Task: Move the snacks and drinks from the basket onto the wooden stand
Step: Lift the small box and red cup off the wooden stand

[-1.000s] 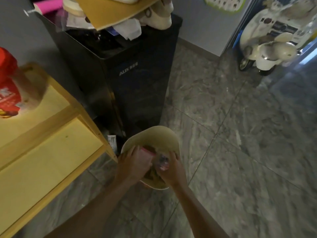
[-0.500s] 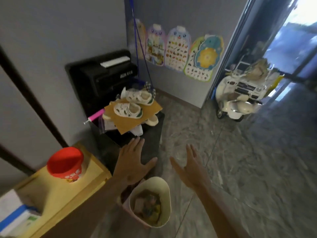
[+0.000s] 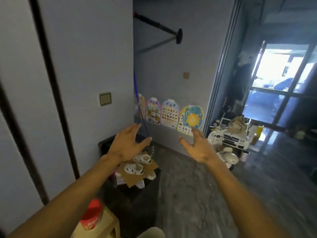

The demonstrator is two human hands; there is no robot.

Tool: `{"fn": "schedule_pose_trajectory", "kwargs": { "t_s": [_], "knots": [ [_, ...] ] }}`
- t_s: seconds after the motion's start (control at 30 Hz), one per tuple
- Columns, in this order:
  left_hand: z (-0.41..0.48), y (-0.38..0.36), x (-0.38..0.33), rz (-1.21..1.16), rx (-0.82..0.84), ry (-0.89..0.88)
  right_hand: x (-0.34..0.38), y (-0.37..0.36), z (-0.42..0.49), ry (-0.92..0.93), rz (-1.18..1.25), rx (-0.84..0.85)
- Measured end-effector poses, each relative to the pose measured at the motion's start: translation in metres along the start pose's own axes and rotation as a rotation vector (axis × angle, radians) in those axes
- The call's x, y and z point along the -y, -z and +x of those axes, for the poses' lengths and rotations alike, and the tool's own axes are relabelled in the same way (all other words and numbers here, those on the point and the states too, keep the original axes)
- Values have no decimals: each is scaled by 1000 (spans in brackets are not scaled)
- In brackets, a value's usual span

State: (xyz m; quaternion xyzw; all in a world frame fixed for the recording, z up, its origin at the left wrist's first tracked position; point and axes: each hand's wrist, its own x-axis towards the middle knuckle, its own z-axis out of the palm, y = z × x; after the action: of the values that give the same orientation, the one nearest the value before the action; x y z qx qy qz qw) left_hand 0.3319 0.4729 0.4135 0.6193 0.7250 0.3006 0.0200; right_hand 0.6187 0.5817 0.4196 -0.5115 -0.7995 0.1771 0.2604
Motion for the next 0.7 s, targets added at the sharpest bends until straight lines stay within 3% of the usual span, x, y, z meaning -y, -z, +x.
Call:
{"fn": "schedule_pose_trajectory", "kwargs": {
  "t_s": [0.1,0.3,0.7],
  "knots": [
    [-15,24,-10,25,-20,25,8,4,7,49,44,-7],
    [-52,49,10,79,-68,150,46,-25,10,196,57,132],
    [-192,120,129,222,-187,613,184,-181,-12,446,23,479]
  ]
}}
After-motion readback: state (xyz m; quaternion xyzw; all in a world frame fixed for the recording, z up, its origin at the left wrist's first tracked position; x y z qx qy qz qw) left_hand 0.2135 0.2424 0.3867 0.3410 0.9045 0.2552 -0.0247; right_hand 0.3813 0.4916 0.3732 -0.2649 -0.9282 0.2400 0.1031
